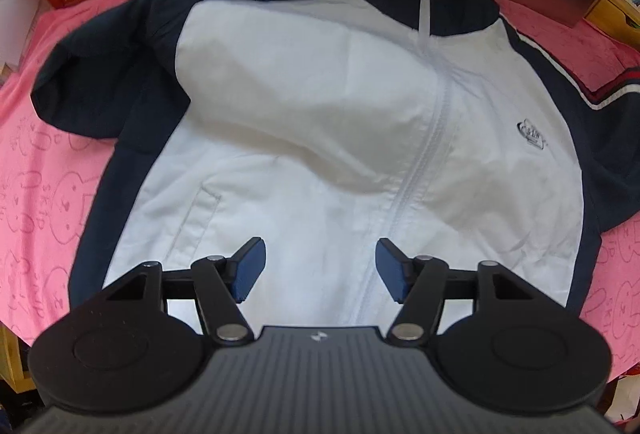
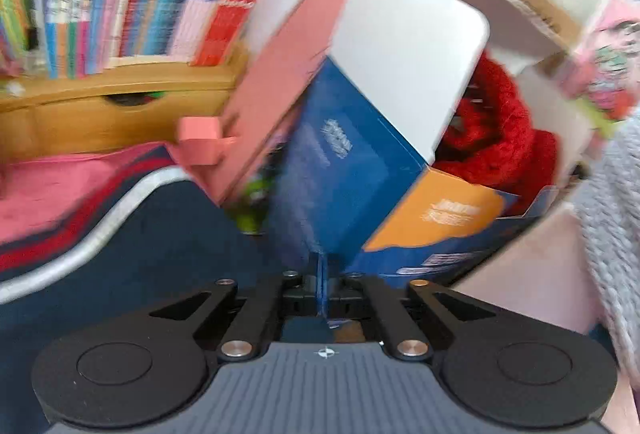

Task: Fold clothes
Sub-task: 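Lift and shake the jacket with both grippers, then lay it flat, then open both grippers and move them to the jacket's navy side edges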

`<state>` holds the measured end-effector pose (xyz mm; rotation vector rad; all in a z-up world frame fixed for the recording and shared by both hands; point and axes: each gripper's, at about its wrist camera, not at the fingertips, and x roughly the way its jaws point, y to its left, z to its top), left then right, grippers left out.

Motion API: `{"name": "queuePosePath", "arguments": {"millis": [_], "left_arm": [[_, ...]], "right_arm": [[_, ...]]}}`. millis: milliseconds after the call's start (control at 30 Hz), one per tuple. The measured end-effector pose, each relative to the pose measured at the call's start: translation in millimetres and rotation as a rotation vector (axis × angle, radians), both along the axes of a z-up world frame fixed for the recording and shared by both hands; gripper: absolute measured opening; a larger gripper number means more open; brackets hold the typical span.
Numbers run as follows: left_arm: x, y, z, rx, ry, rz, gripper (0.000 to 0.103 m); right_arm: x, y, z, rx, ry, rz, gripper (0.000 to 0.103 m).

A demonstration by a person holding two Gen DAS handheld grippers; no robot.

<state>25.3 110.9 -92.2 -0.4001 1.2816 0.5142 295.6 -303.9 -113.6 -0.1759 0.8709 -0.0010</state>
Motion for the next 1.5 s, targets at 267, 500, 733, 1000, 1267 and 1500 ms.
{"name": "queuePosePath", "arguments": {"millis": [267, 500, 733, 1000, 1267, 1500], "left_arm": [[-17, 0, -3, 0.021, 0.036, 0.017, 0.073], [-49, -2, -22, -0.014, 0.084, 0.074, 0.073], [-46, 15, -10, -0.011, 0.01, 0.101, 0.073], [-11, 81, 34, 0.225, -0.096, 0.029, 0.082], [-80, 112, -3, 0.169, 0.052, 0.14, 0.087], [-128, 132, -39, 0.085, 0.089, 0.193, 0.087]], "right_arm": [[-64, 113, -9, 0.081, 0.045, 0.61, 0.103], [-49, 219, -99, -0.11, 0.11, 0.718, 0.098], [-47, 230, -86, -0.083, 0.132, 0.695, 0.004], [31, 252, -52, -0.28, -0.148, 0.558, 0.003], [-49, 159, -18, 0.299, 0.167, 0.675, 0.058], [-208, 77, -80, 0.401, 0.458, 0.305, 0.058]]}}
